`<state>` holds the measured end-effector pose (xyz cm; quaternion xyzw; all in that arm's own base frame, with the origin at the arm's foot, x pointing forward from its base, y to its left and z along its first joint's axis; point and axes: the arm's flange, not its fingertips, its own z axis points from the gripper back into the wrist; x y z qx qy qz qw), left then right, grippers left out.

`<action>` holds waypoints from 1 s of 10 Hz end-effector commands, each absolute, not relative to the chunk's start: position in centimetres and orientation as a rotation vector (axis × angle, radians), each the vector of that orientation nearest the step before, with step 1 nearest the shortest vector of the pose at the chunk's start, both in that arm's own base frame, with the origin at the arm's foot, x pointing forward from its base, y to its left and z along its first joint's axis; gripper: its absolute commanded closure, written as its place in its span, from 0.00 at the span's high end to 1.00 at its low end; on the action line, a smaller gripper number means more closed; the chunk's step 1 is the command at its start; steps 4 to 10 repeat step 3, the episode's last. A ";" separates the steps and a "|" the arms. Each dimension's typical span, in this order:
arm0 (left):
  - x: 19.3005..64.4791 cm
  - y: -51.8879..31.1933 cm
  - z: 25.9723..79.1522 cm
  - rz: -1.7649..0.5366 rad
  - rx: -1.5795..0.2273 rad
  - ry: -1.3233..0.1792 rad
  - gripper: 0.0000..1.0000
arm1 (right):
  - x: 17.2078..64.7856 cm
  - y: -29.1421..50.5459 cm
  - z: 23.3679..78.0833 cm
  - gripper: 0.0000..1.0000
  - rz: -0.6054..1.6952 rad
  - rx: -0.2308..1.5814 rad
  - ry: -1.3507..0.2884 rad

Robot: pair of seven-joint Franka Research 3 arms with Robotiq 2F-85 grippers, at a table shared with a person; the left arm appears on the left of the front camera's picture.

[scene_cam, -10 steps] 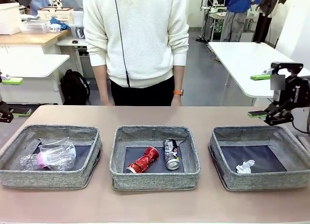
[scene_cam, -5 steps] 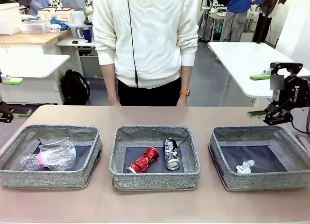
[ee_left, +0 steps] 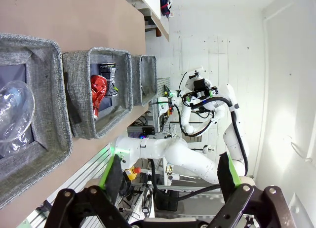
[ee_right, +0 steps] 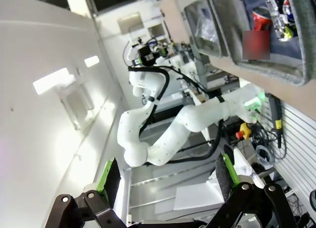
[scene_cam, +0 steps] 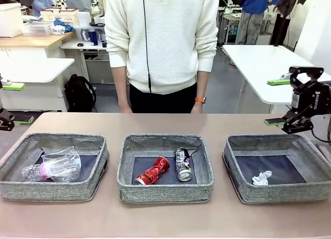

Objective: Sort the waste into the appropriate baskets.
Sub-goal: Place the picked waste into the Fabric basket indicated by the person.

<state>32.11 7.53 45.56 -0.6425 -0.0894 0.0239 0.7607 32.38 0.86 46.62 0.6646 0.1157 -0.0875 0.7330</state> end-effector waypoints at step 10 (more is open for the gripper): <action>32.0 7.3 45.7 0.036 -1.421 -0.217 1.00 | 32.4 1.0 47.0 1.00 -0.175 1.484 0.240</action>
